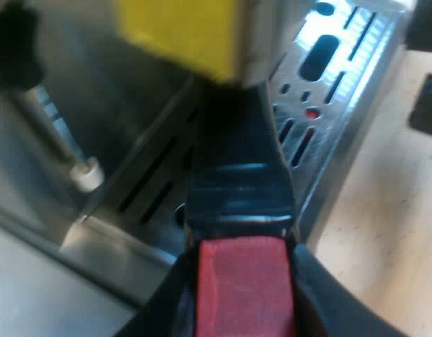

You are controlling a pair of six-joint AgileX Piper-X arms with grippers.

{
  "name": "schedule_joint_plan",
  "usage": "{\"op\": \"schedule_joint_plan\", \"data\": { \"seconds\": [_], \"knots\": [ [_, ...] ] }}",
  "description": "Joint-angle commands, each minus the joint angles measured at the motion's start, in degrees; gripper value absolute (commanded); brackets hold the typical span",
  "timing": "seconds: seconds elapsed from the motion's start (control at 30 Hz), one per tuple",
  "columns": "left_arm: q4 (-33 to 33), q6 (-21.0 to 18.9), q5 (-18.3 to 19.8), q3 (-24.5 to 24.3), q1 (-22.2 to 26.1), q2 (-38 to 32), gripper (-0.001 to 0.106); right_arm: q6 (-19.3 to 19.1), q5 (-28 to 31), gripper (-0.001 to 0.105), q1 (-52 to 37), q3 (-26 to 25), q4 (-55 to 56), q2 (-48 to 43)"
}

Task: Put the handle in the coffee machine

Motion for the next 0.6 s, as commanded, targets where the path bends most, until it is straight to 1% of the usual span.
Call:
{"op": "schedule_joint_plan", "data": {
  "seconds": [0.03,0.07,0.1,0.13,0.2,0.23,0.3,0.43,0.5,0.6],
  "knots": [
    [-4.64,0.13,9.67,-1.88,-1.07,-1.62,0.000,-0.57,-0.12,0.044,-0.35,-0.16,-0.87,-0.13],
    [-5.45,-0.20,8.19,-1.88,-1.08,-1.62,0.000,-0.57,-0.12,0.044,-0.35,-0.16,-0.87,-0.13],
    [-6.32,-0.39,5.76,-1.88,-0.91,-1.62,0.000,-0.57,-0.12,0.044,-0.35,-0.16,-0.87,-0.13],
    [-7.14,-0.36,4.43,-1.88,-0.39,-1.62,0.000,-0.57,-0.12,0.044,-0.35,-0.16,-0.87,-0.13],
    [-7.90,-0.58,6.56,-1.88,0.46,-1.62,0.000,-0.57,-0.12,0.044,-0.35,-0.16,-0.87,-0.13],
    [-8.44,-1.43,8.13,-1.88,0.78,-1.62,0.000,-0.57,-0.12,0.044,-0.35,-0.16,-0.87,-0.13],
    [-8.86,-2.74,8.23,-1.88,0.77,-1.62,0.000,-0.57,-0.12,0.044,-0.35,-0.16,-0.87,-0.13],
    [-8.51,-2.75,9.70,-1.88,0.77,-1.62,0.000,-0.57,-0.12,0.044,-0.35,-0.16,-0.87,-0.01],
    [-7.58,-2.75,10.98,-1.88,0.77,-1.62,0.000,-0.57,-0.12,0.044,-0.83,-0.16,-0.87,0.02],
    [-4.97,-2.75,13.95,-1.88,0.77,-1.62,0.000,-0.57,-0.12,0.044,-2.36,-0.16,-0.50,0.02]
  ]
}}
